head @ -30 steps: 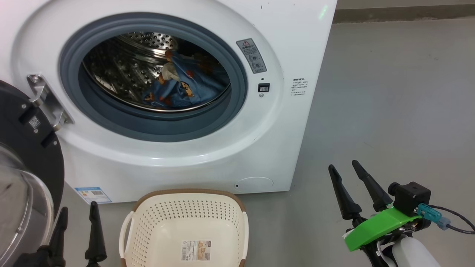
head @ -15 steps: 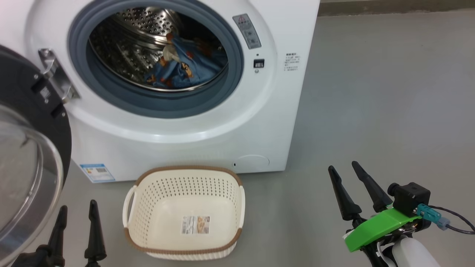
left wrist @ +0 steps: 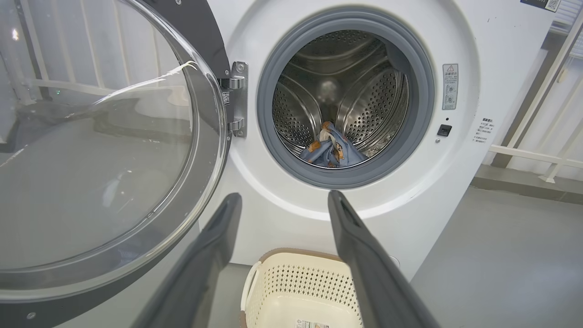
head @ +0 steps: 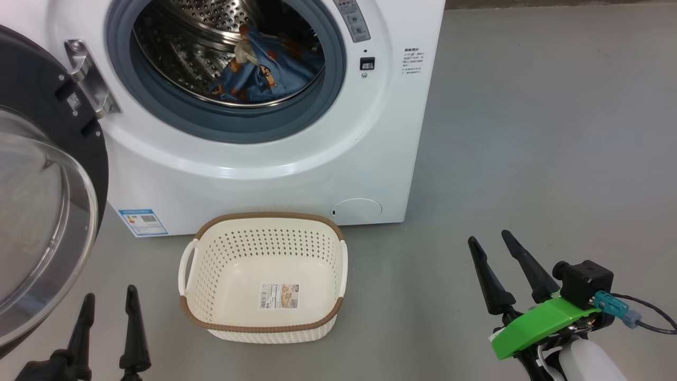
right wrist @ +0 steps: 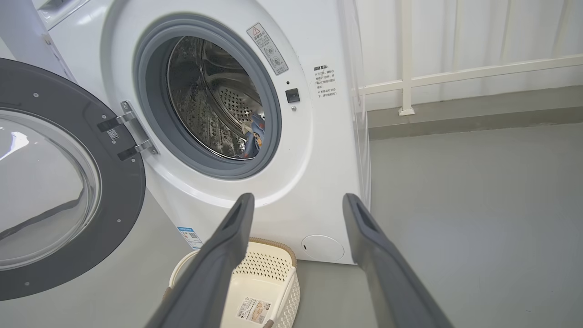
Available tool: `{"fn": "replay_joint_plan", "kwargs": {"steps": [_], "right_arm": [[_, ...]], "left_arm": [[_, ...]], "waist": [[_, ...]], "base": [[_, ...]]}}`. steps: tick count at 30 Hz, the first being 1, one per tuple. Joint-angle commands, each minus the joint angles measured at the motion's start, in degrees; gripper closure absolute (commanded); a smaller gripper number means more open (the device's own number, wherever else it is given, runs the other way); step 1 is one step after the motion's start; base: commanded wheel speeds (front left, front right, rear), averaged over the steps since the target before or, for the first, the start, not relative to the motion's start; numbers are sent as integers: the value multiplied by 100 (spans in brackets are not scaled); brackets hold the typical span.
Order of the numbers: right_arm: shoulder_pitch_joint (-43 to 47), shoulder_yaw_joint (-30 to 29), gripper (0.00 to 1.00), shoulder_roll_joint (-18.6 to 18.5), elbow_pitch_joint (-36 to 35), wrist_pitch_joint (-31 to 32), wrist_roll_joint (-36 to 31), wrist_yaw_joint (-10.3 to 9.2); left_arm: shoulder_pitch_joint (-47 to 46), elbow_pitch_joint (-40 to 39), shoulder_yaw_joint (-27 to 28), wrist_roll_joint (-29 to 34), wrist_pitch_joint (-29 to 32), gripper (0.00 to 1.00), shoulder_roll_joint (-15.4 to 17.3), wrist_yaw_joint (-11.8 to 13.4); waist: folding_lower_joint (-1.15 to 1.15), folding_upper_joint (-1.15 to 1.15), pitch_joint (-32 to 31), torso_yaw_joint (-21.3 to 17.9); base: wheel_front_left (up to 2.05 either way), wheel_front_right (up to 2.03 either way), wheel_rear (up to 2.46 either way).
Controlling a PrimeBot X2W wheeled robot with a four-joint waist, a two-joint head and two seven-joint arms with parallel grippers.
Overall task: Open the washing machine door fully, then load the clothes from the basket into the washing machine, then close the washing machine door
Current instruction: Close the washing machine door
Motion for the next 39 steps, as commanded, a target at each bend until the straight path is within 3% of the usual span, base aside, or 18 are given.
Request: {"fn": "replay_joint_plan", "kwargs": {"steps": [1, 27, 39], "right_arm": [[-3, 127, 0, -29, -116, -27, -39, 16], [14, 78, 0, -22, -135, -27, -54, 16], [69, 59, 0, -16, -141, -27, -59, 16]], "left_arm": [[-117, -149, 214, 52, -30, 0, 97, -19], [-165, -91, 286, 99, -30, 0, 66, -51], [-127, -61, 314, 126, -30, 0, 46, -42]], "waist": [[0, 0, 3, 2], [0, 0, 7, 54], [0, 0, -67, 312]], "base": [[0, 0, 0], [0, 0, 0], [0, 0, 0]]}}
